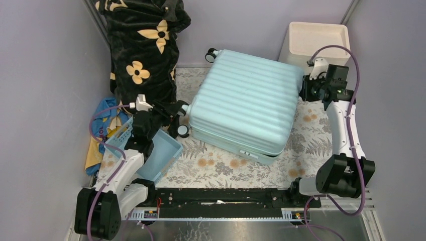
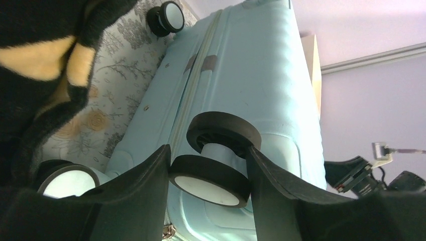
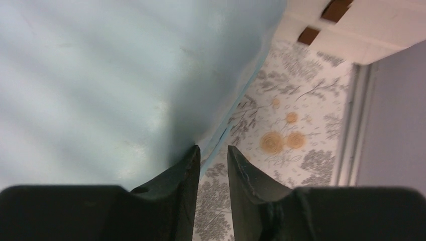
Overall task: Open, take out, and arrange the luggage
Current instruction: Adjust the luggage at the center of the board.
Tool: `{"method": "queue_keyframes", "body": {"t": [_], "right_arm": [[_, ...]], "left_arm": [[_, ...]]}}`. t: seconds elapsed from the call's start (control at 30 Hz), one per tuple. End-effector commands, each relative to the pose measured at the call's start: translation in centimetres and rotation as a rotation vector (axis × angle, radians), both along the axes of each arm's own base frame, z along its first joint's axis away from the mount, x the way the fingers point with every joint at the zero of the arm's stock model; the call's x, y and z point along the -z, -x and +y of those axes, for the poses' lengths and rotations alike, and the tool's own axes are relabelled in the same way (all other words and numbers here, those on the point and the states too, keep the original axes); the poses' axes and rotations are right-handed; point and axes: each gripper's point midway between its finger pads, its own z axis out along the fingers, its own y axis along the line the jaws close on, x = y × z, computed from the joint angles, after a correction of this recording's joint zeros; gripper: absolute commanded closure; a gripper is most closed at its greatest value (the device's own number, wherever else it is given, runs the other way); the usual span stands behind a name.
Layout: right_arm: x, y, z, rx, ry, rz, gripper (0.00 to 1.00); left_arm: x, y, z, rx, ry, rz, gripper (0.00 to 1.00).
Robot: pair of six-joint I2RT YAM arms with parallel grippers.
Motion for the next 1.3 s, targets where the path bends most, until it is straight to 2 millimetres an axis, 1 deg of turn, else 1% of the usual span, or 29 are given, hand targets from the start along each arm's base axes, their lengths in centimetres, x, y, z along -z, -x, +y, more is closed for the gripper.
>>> {"method": "queue_keyframes", "body": {"t": [0.0,0.1,0.17,0.2,0.27,0.33,0.37,0.4,0.5,0.53,0.6,0.67,0.8,0.97,1.07,1.13,1.2,1.27], "right_arm": [[-9.2,-1.9,1.2,-0.07,0.028,-0.275,0.65],[-11.4,-0.5,-1.9,0.007,0.189,-0.311,0.58],[-13.0,0.8,-2.6,0.009,0.252,-0.337,0.51],[-13.5,1.5,-2.3,-0.018,0.269,-0.345,0.47],[-14.0,2.9,-0.7,-0.112,0.257,-0.346,0.41],[-13.3,4.6,1.7,-0.245,0.196,-0.306,0.32],[-12.8,5.5,3.1,-0.315,0.155,-0.286,0.25],[-12.6,6.4,4.9,-0.407,0.09,-0.28,0.2],[-12.1,8.6,8.4,-0.57,-0.056,-0.267,0.08],[-12.1,9.1,9.4,-0.615,-0.094,-0.269,0.01],[-12.2,10.3,11.3,-0.709,-0.149,-0.277,0.0],[-11.9,10.9,12.9,-0.78,-0.168,-0.266,0.0],[-10.7,12.2,16.8,-0.935,-0.161,-0.218,0.0],[-10.3,13.6,20.3,-1.086,-0.176,-0.196,0.0],[-9.7,14.6,22.3,-1.173,-0.166,-0.176,0.0],[-8.9,15.2,23.4,-1.227,-0.135,-0.158,0.0],[-8.3,15.6,24.4,-1.277,-0.087,-0.155,0.0],[-8.0,16.0,25.3,-1.32,-0.041,-0.158,0.0]], "left_arm": [[-2.1,4.0,-7.1,0.334,0.011,-0.065,0.83],[-2.1,4.4,-7.6,0.331,0.004,-0.065,0.83],[-2.2,4.8,-8.0,0.333,0.009,-0.064,0.82],[-2.3,5.1,-8.3,0.337,0.011,-0.064,0.83],[-2.4,5.6,-8.9,0.345,0.012,-0.064,0.83],[-2.5,6.3,-9.6,0.359,0.015,-0.064,0.82],[-2.6,6.6,-9.9,0.364,0.017,-0.062,0.83],[-2.6,7.0,-10.2,0.372,0.017,-0.062,0.82],[-2.4,8.4,-11.0,0.398,0.015,-0.049,0.82],[-2.3,8.8,-11.3,0.412,0.015,-0.047,0.82],[-1.9,9.7,-11.9,0.442,0.01,-0.033,0.82],[-1.6,10.5,-12.6,0.476,0.006,-0.022,0.82],[-1.1,11.8,-14.1,0.552,-0.011,-0.004,0.82],[-0.6,13.3,-16.5,0.645,-0.036,0.019,0.81],[0.0,13.7,-17.5,0.678,-0.058,0.031,0.77],[0.1,13.4,-17.5,0.675,-0.081,0.028,0.72],[0.1,12.8,-16.8,0.641,-0.15,0.017,0.56],[-0.1,12.3,-15.6,0.605,-0.251,-0.011,0.41]]}}
